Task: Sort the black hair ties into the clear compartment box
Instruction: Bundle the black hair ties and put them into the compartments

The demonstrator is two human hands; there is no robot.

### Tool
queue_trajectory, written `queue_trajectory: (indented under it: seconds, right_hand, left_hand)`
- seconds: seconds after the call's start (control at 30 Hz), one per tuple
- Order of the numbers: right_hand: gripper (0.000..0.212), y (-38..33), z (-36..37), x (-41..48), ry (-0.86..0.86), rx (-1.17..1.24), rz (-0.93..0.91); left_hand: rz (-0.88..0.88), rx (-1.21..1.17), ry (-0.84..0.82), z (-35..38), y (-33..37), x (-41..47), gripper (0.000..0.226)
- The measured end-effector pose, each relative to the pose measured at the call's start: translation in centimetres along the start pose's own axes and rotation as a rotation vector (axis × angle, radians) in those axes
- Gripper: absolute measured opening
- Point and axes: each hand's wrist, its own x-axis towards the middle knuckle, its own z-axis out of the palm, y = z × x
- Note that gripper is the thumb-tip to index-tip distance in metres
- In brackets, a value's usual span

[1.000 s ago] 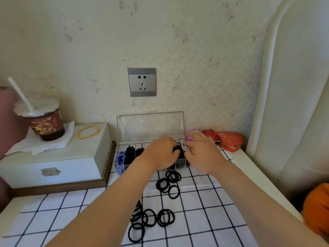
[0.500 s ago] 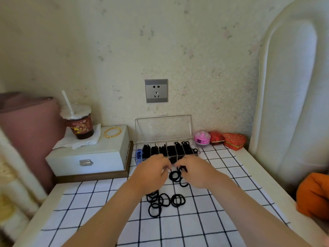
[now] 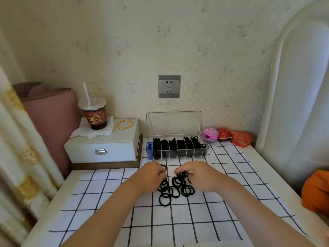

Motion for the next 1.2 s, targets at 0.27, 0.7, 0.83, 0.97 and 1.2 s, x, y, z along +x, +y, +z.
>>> queue_trajectory:
  seconds: [0.27,0.7,0.83,0.97,1.2]
  right_hand:
    - [0.03,1.3,-0.6,1.6,0.179,-0.043,0.078]
    - [0.012,0.1,0.0,3.7,0.03,-0.272,0.052]
    - [0.012,0.4,-1.0,3.4,0.178,-0.019,0.068]
    - [0.021,0.7,-2.4,2.9,0.238,0.233,0.103]
    - [0.023,1.8,-3.0,1.2,0.05,0.055,0.125]
  left_hand:
    - [0.041,-0.081,0.043,-0.2,0.3,1.0,0.029]
    - [-0.204,0.159,0.146,0.6,0.1,2.4,0.033]
    - [-0.209,0.202,0.198,0.8,0.8,2.5,0.036]
    - [-0.25,0.213,0.127,1.2,1.2,2.9,0.026]
    - [-0.125,0.367,0.158,1.1,1.2,2.6,0.02]
